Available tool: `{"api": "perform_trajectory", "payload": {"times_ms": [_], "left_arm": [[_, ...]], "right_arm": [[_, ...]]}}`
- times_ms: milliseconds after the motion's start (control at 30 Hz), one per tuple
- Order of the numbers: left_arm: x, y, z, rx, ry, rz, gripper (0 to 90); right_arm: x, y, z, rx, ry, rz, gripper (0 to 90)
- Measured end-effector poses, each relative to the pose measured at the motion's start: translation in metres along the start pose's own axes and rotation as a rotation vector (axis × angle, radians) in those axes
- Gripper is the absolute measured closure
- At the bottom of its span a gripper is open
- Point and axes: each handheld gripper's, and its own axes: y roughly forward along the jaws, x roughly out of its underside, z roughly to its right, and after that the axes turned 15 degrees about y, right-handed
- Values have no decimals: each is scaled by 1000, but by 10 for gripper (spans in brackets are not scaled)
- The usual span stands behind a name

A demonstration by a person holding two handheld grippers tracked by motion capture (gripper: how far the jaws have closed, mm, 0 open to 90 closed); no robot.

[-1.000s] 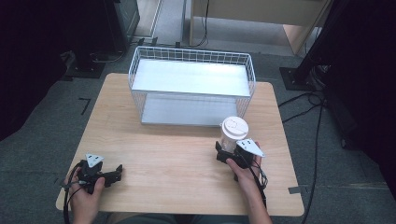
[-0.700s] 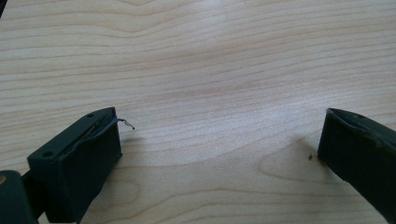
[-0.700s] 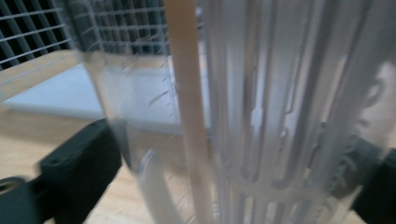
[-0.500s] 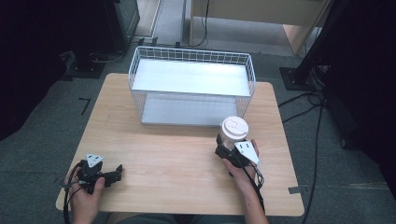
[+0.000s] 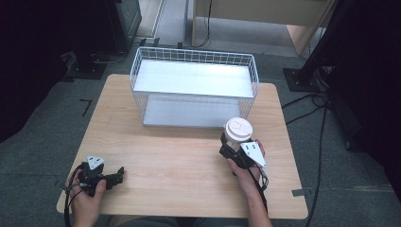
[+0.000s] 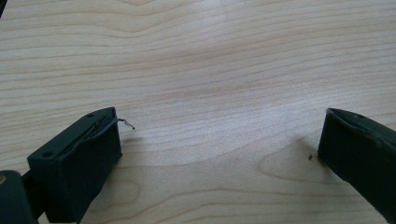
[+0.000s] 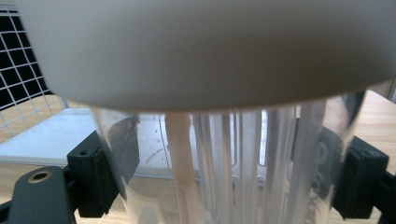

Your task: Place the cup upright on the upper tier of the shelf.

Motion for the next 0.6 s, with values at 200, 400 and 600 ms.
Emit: {"api": "perform_trajectory", "payload": {"times_ms": [200,400,600], "left_arm": [[0,0,0,0,0,0,0],[0,0,0,-1,-2,1,0],[0,0,0,0,0,0,0]], "right_arm": [[-2,-1,0,-1,15,11,143],[-9,-3,2,-2,43,34,146],[-20,-7,0,-7,57,61,148]]}}
